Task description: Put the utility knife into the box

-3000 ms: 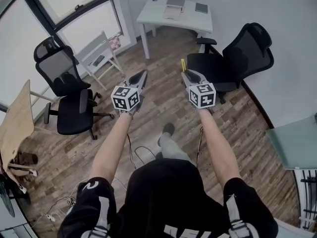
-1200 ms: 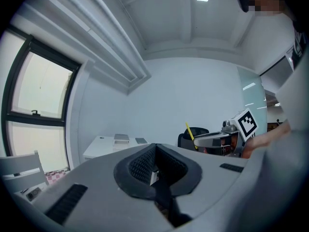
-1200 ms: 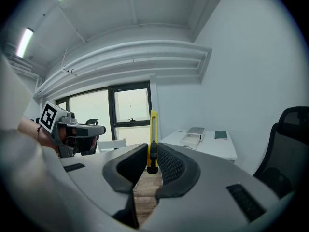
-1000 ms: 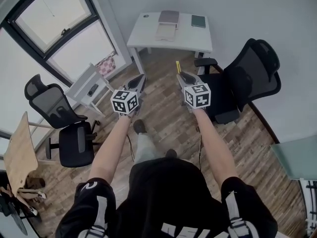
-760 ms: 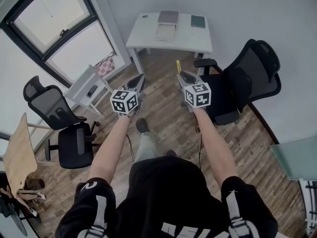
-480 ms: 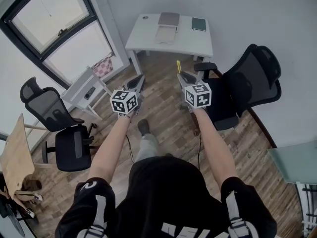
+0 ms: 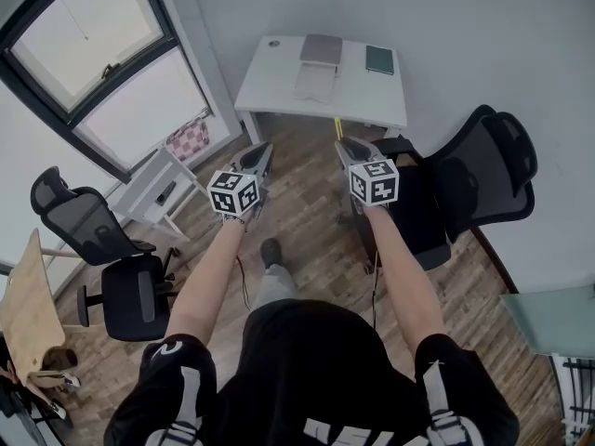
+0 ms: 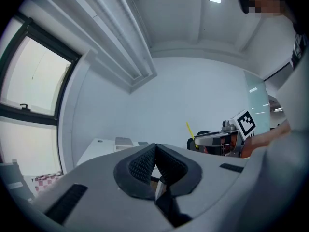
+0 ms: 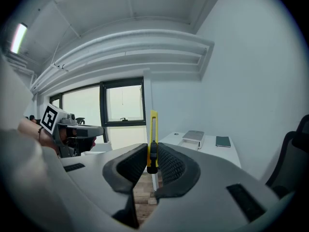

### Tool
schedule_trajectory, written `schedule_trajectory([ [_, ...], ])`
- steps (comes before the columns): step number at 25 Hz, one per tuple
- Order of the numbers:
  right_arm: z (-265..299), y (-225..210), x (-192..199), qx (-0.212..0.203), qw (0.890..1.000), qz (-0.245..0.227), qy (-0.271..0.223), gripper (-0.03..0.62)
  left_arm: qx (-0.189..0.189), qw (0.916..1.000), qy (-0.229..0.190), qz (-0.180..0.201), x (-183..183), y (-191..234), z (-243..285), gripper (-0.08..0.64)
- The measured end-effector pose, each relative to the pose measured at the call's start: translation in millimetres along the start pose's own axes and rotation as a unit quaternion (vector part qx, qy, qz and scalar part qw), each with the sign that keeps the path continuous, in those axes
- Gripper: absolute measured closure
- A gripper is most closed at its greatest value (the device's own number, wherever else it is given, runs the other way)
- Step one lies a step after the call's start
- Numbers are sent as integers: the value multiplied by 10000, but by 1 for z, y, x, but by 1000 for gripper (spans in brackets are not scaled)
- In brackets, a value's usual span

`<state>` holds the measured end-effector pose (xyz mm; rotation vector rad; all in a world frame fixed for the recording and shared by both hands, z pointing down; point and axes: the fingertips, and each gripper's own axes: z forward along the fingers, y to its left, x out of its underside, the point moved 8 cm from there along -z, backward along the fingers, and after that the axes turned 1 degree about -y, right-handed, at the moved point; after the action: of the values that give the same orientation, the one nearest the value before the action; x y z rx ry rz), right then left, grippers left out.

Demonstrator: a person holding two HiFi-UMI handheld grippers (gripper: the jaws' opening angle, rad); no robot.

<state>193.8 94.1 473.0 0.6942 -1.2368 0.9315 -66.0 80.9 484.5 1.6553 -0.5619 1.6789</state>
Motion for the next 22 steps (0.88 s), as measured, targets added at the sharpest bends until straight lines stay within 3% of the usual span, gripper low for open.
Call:
schedule_trajectory([
  [12,122,-52,-24,451,9984,290,185,512,459,9985,290,-10,-28,111,106,534],
  [22,214,-59,-36,786,9955,394,350,512,784,9960,418,131,-43,199,156,534],
])
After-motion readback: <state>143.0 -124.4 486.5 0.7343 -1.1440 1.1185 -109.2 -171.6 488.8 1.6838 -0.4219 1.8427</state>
